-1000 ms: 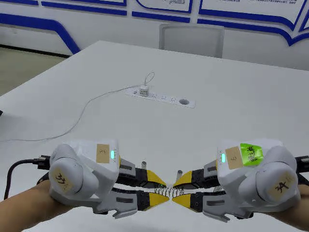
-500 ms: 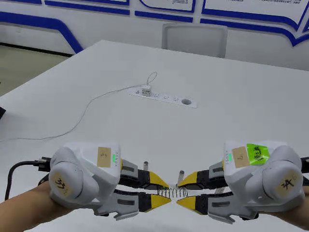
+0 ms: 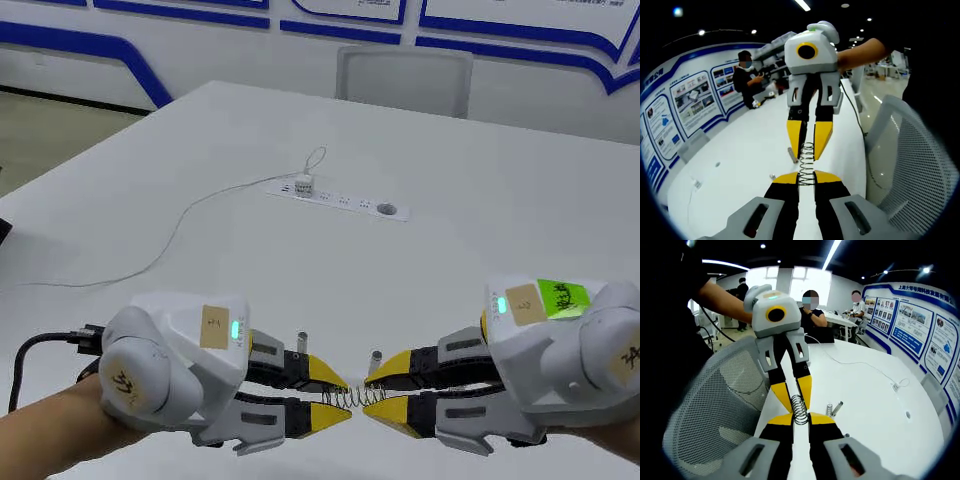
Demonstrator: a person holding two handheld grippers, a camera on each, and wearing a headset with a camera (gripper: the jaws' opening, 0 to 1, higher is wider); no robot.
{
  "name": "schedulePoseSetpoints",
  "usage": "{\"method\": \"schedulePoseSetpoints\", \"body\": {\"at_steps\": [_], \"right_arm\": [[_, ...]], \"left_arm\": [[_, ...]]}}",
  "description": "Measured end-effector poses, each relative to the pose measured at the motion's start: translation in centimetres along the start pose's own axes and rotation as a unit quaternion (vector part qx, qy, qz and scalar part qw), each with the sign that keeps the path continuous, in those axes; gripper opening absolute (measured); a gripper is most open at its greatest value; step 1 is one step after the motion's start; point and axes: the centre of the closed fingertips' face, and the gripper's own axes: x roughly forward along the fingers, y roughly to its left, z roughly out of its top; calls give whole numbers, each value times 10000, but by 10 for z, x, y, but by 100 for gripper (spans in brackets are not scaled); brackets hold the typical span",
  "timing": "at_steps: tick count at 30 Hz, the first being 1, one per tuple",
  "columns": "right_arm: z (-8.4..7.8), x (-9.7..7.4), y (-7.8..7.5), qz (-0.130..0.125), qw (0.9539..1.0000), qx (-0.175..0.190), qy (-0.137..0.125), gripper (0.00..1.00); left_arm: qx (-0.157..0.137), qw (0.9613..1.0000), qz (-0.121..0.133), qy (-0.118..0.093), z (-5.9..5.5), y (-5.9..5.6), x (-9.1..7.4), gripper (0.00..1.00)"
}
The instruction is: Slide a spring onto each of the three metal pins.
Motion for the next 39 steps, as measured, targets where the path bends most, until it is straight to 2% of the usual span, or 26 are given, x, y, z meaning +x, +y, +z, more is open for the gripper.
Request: {"method": "schedulePoseSetpoints", "body": {"at_steps": [9, 19, 27, 32, 34, 39], "right_arm": [[18, 3, 3, 59, 9988, 227, -432, 11], [28, 5, 0, -47, 9962, 527, -689, 11], [28, 7, -1, -121, 9953, 707, -650, 10], [28, 10, -1, -123, 9959, 686, -576, 11], [28, 10, -1, -127, 9962, 652, -563, 11], [28, 10, -4, -191, 9970, 573, -476, 11]], "left_arm": [[-27, 10000, 26, 45, -2, 0, 2, 10], [-162, 9998, 126, -32, 0, 3, 3, 10], [-380, 9991, 154, -47, -3, 3, 3, 11], [-505, 9986, 168, -49, -5, 3, 3, 11], [-483, 9986, 222, 4, -8, 4, 3, 13], [-638, 9974, 323, -50, -12, 7, -1, 23]]}}
